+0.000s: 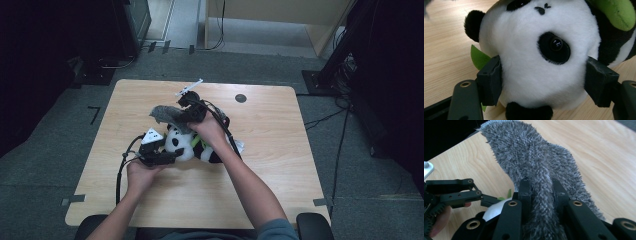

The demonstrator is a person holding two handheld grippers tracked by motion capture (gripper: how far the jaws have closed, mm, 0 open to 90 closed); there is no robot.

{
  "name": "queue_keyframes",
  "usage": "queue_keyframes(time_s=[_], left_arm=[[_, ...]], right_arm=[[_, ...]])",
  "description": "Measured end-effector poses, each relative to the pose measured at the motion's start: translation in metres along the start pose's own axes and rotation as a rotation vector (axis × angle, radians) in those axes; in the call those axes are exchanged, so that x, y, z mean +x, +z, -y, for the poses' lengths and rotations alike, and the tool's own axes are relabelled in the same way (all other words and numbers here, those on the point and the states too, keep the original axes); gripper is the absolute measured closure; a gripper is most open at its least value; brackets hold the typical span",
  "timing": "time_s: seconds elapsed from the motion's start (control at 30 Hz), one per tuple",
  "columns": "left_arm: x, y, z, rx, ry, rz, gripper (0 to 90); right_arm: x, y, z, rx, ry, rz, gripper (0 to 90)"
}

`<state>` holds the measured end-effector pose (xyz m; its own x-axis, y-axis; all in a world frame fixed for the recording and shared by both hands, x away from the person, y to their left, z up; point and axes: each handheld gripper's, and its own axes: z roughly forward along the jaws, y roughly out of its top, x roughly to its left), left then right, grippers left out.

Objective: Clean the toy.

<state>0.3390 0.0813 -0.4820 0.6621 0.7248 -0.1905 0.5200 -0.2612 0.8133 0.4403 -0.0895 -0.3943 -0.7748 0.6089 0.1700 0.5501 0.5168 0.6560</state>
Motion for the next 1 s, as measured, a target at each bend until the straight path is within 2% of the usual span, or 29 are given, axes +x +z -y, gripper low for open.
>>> queue_keyframes(time_s=[0.13,0.2,0.27,0.37,0.43,0.6,0.8,0.83,0.93,1.0], left_arm=[[0.000,0.000,0.000,0.001,0.001,-0.002,26.4],[0.000,0.000,0.000,0.003,0.000,-0.003,27.1],[0.000,0.000,0.000,0.003,-0.003,-0.005,27.9],[0.002,0.000,0.001,0.003,-0.015,-0.001,28.9],[0.002,0.000,0.001,0.003,-0.018,0.002,29.8],[0.000,0.000,0.000,0.009,-0.012,-0.005,31.8],[-0.001,0.001,0.000,0.010,-0.011,-0.006,31.7],[0.000,0.000,0.000,0.012,-0.007,-0.006,31.6],[0.000,0.000,0.000,0.010,-0.007,-0.005,31.4],[0.000,0.000,0.000,0.010,-0.006,-0.002,31.0]], right_arm=[[0.001,0.009,0.001,0.021,-0.012,-0.014,73.6],[-0.001,0.011,0.002,0.027,-0.009,-0.034,67.7],[-0.003,0.013,0.003,0.022,-0.015,-0.035,64.8],[-0.004,0.014,0.006,0.031,-0.015,-0.036,73.1],[-0.004,0.014,0.007,0.029,-0.023,-0.030,74.0],[-0.008,0.010,0.009,0.034,-0.004,-0.029,74.2],[-0.012,-0.004,0.011,0.049,-0.023,0.035,73.5],[-0.015,-0.012,0.014,0.052,-0.023,0.049,73.6],[-0.019,-0.021,0.018,0.051,-0.016,0.057,73.8],[-0.026,-0.033,0.024,0.034,-0.008,0.068,73.8]])
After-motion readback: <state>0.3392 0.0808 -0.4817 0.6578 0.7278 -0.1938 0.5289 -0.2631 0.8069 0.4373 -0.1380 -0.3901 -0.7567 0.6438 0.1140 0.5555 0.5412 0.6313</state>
